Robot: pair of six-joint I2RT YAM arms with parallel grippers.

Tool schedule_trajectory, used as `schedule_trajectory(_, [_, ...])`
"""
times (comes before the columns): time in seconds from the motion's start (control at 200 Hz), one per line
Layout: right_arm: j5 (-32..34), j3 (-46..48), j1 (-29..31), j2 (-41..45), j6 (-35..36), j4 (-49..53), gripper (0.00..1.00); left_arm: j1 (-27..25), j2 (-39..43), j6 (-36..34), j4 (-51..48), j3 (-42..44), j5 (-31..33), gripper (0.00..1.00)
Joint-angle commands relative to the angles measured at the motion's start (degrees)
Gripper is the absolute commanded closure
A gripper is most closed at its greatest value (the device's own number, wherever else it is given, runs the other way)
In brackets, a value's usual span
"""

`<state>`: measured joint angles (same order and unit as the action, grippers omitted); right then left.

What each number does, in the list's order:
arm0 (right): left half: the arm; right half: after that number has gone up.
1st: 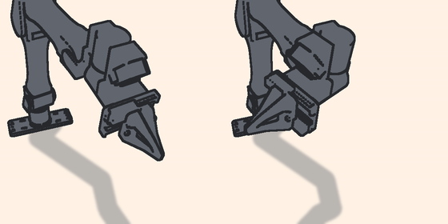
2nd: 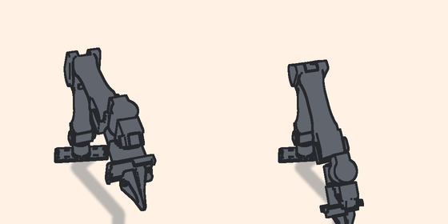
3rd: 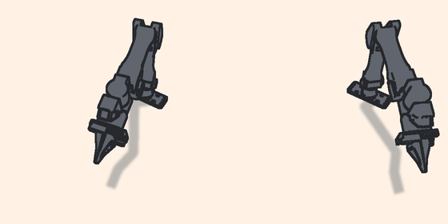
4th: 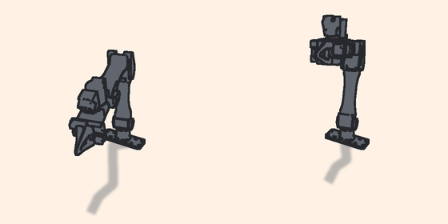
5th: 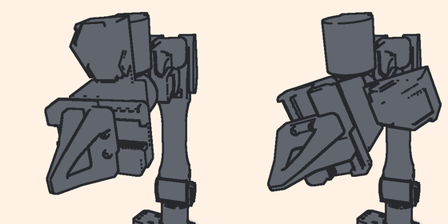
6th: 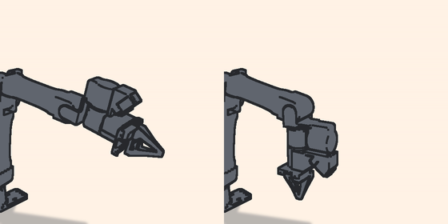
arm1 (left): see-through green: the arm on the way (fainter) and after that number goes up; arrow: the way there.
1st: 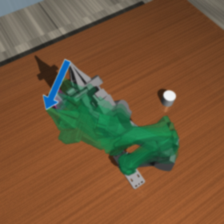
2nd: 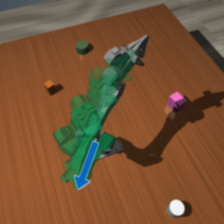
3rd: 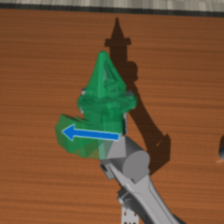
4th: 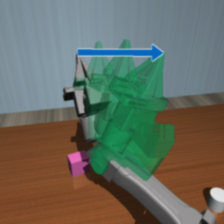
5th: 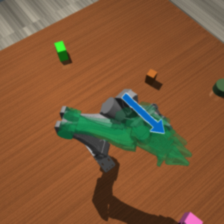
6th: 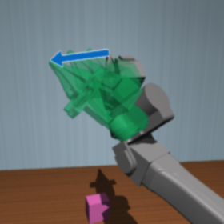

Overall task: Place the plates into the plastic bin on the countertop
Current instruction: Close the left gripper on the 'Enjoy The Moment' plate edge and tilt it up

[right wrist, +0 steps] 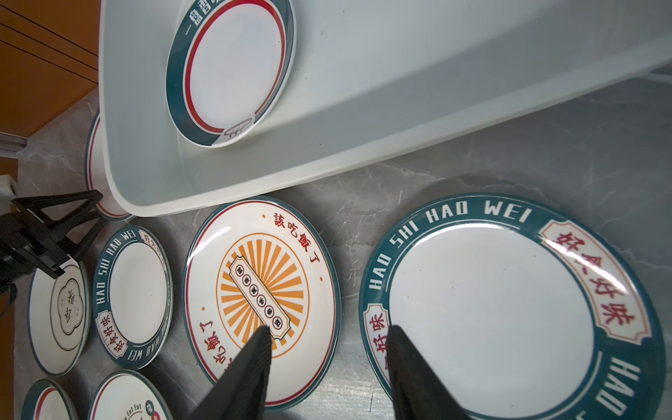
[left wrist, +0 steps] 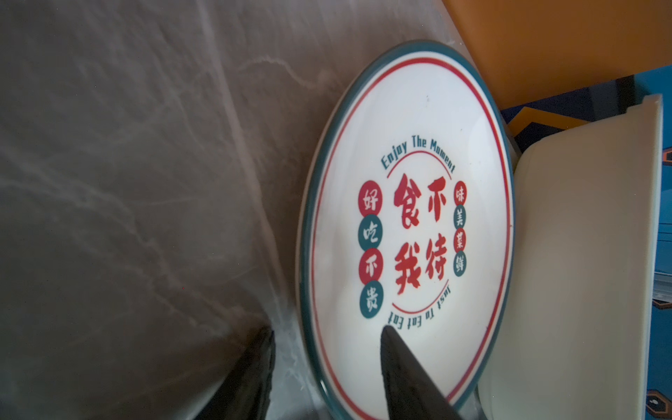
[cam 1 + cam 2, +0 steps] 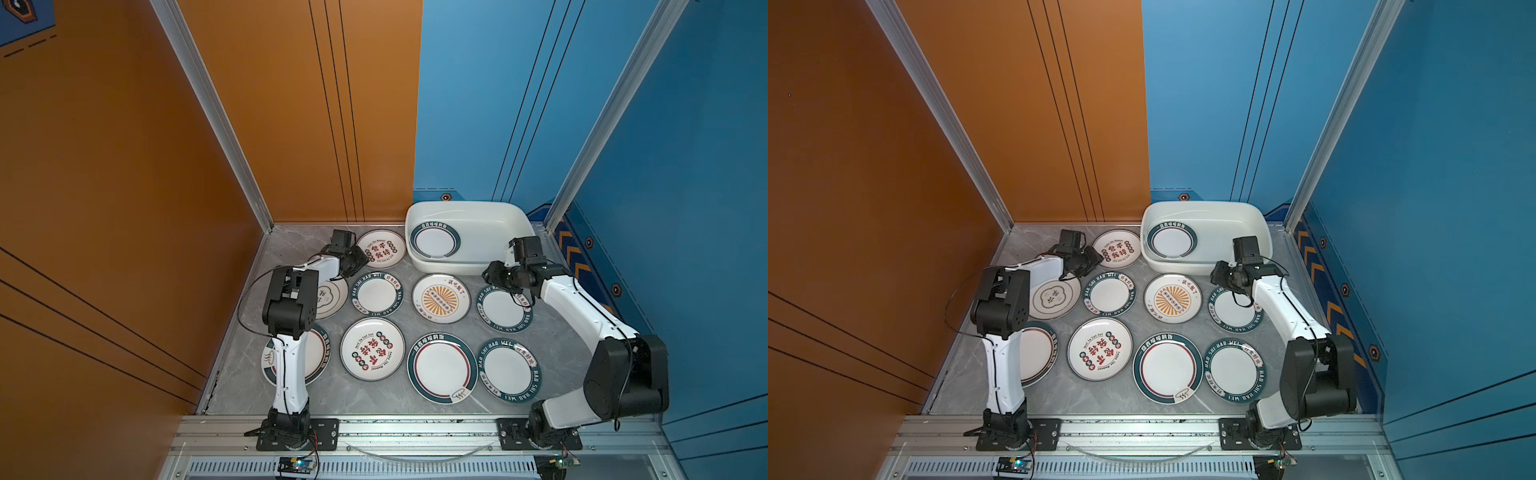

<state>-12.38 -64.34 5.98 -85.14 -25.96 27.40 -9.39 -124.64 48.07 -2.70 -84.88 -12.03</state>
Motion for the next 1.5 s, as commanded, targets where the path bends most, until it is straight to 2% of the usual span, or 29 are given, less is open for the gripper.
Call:
schedule_trajectory(0.0, [-1.46, 1.1, -0.28, 1.47, -0.67, -0.27, 0.46, 0.31, -1.4, 0.27, 0.71, 1.99, -0.47, 0.52])
schedule_trajectory(0.235, [-2.38, 1.7, -0.06, 1.38, -1.29, -1.01, 0.46, 0.51, -1.82, 1.39, 2.36, 3.19, -0.61, 0.57])
schedule_trajectory(0.561, [-2.55, 2.56, 0.07, 1.14, -0.94, -1.38, 0.46, -0.22, -4.82, 3.56, 2.87, 0.0, -0.98, 0.63])
schedule_trajectory(0.706, [-3.1, 2.49, 0.15, 0.38, -1.29, -1.98, 0.46, 0.05, -5.36, 4.13, 3.45, -0.19, -1.9, 0.76])
schedule_trajectory(0.956, [-3.79, 2.39, 0.44, -1.38, -1.28, -2.65, 0.46, 0.43, -4.56, 4.4, 4.53, 1.55, -1.76, 0.78])
schedule_trajectory(1.176, [-3.77, 1.0, 0.79, -3.17, -1.57, -2.99, 0.46, 1.63, -4.63, 4.46, 6.35, 3.2, -2.69, 0.86])
schedule_trajectory(1.316, [-3.28, 0.41, 0.88, -3.83, -1.89, -3.13, 0.46, 2.66, -5.74, 4.91, 8.58, 3.17, -4.7, 1.0])
schedule_trajectory(1.497, [-2.56, -2.45, 1.82, -6.18, -1.0, -0.88, 0.46, 4.01, -6.75, 5.97, 11.74, 2.98, -6.97, 1.0])
